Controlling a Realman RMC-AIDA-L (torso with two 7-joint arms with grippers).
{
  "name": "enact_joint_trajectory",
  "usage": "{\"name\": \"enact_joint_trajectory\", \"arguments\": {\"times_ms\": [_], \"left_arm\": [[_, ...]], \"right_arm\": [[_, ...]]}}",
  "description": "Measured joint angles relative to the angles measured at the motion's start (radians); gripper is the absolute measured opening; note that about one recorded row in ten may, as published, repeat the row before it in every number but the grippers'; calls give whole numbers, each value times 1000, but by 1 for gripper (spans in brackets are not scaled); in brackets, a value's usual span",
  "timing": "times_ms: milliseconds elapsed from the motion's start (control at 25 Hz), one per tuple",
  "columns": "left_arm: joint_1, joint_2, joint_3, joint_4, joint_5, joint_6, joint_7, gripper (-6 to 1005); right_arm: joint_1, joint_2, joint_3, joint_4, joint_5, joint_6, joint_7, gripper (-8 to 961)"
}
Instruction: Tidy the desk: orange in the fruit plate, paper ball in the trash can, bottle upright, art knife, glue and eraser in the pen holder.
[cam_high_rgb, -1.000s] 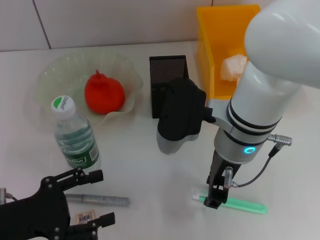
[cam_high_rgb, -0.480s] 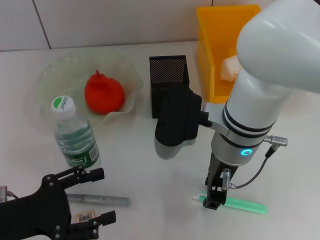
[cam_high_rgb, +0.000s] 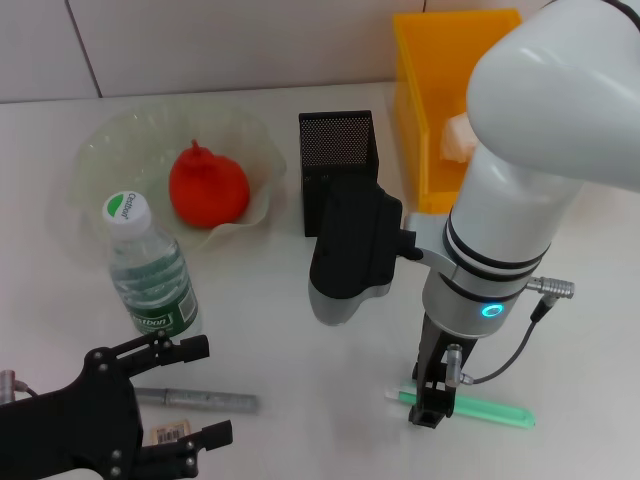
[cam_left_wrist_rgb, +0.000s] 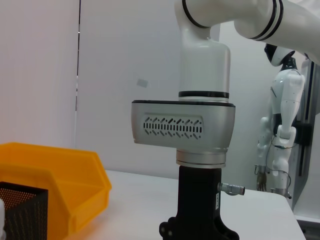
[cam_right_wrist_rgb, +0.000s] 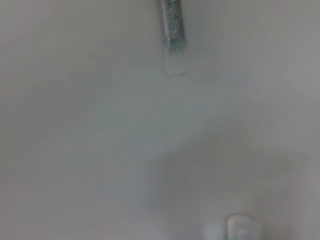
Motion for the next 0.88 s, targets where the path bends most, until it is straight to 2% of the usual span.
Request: {"name": "enact_joint_trajectory", "arguments": {"times_ms": [600, 880], "left_arm": [[-1, 0, 0, 0, 0, 1, 0, 815], [-1, 0, 0, 0, 0, 2, 0, 815]], "right_arm": [[14, 0, -23, 26, 0, 19, 0, 411], [17, 0, -16, 38, 3, 27, 0, 268]]}}
